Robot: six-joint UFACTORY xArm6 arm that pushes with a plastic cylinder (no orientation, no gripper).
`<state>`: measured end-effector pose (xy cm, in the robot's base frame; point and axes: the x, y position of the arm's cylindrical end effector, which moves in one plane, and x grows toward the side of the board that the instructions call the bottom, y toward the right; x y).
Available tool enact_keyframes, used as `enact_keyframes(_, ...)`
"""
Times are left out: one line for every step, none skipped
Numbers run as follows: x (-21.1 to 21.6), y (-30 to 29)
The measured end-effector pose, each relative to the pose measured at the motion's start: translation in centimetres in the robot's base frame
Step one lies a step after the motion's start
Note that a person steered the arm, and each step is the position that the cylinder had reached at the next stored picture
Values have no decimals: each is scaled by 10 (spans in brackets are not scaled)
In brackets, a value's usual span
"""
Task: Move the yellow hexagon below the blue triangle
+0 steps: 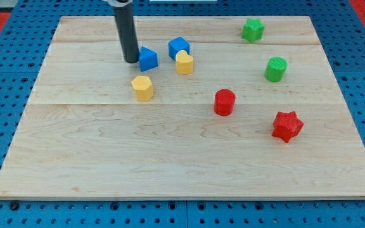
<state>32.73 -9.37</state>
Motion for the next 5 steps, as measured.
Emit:
enact_keyframes(0, 17)
enact_keyframes(27, -22)
enact_keyframes(61, -84)
enact_keyframes(75, -85)
enact_keyframes(100, -24)
